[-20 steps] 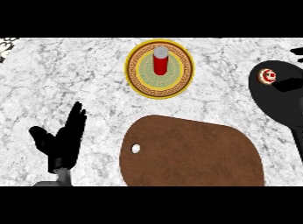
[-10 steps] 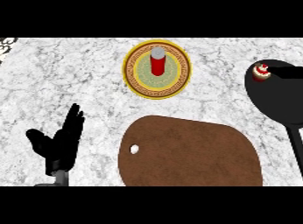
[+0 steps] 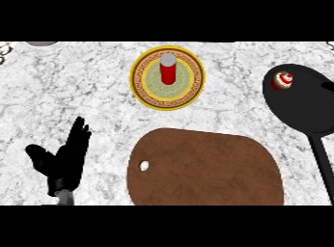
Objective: Pick the cupcake from the cutting board and place it in the pan
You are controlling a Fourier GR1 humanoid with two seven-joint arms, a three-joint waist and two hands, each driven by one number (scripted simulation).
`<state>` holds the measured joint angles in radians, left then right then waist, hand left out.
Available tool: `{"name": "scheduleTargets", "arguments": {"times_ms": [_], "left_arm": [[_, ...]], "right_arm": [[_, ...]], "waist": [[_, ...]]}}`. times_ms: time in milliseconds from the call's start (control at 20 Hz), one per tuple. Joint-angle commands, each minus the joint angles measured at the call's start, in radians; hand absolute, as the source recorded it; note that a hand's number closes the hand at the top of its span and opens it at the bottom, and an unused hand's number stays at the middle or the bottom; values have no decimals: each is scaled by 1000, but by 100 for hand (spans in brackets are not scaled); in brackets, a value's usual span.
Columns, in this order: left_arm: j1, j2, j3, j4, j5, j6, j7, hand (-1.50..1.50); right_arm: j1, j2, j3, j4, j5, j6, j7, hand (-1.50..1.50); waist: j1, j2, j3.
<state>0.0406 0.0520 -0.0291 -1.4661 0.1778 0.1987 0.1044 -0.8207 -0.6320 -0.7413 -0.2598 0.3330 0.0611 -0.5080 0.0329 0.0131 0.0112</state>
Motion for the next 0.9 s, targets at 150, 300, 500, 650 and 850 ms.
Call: {"name": "scheduleTargets", "arguments": {"times_ms": [150,300,500,650,850], "left_arm": [[15,-20,-8,24,-16,24,14,0],[48,-2,6,17,-6,2,6,0],[16,31,35,-56,24,-2,104,0],[38,-6,13,22,7,-13,24,0],[39,33,41,-19,21,-30,74,0]], "right_arm": [[97,-65,-10,26,-60,296,-116,-150],[164,-69,1,-7,-82,345,-156,-150],[211,-66,22,-40,-102,333,-173,-150],[263,-36,38,-122,-135,316,-133,-150],[313,4,58,-209,-180,304,-74,-150]], "waist": [[-14,-4,-9],[-23,-9,-10],[-23,-10,-10],[-34,-14,-12],[-36,-16,-12]]}}
